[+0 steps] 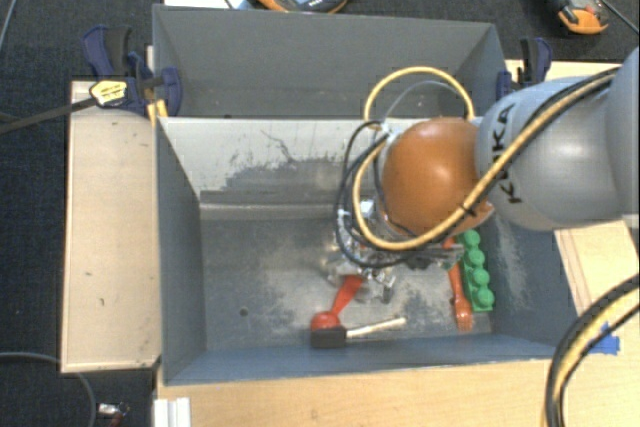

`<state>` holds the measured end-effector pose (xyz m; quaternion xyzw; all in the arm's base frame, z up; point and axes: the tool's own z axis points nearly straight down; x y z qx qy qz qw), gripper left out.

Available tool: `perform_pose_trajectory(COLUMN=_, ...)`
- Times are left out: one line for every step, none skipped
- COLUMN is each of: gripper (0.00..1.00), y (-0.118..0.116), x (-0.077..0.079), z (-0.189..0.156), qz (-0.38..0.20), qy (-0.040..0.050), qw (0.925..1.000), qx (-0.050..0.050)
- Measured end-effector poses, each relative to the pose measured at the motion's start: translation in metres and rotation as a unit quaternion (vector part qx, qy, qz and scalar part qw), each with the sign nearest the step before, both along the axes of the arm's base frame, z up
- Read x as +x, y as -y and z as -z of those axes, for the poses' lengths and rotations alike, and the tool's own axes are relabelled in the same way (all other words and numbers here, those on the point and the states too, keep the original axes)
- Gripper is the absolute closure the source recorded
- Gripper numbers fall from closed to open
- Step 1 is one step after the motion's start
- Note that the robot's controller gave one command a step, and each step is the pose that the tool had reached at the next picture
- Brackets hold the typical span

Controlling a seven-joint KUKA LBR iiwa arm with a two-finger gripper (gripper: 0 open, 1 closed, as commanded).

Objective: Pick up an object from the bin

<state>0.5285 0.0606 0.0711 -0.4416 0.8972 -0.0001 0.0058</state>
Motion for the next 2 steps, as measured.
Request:
perform_pose_trajectory(gripper=1.0, y=0.0, x=0.0, z=-0.012, qz=0.001, qy=0.0, qw=1.0, qx=0.0)
perform_pose_trajectory(gripper=1.0, y=0.0, x=0.001, z=-0.025, qz=0.002, qy=0.002, qw=1.0, qx=0.001)
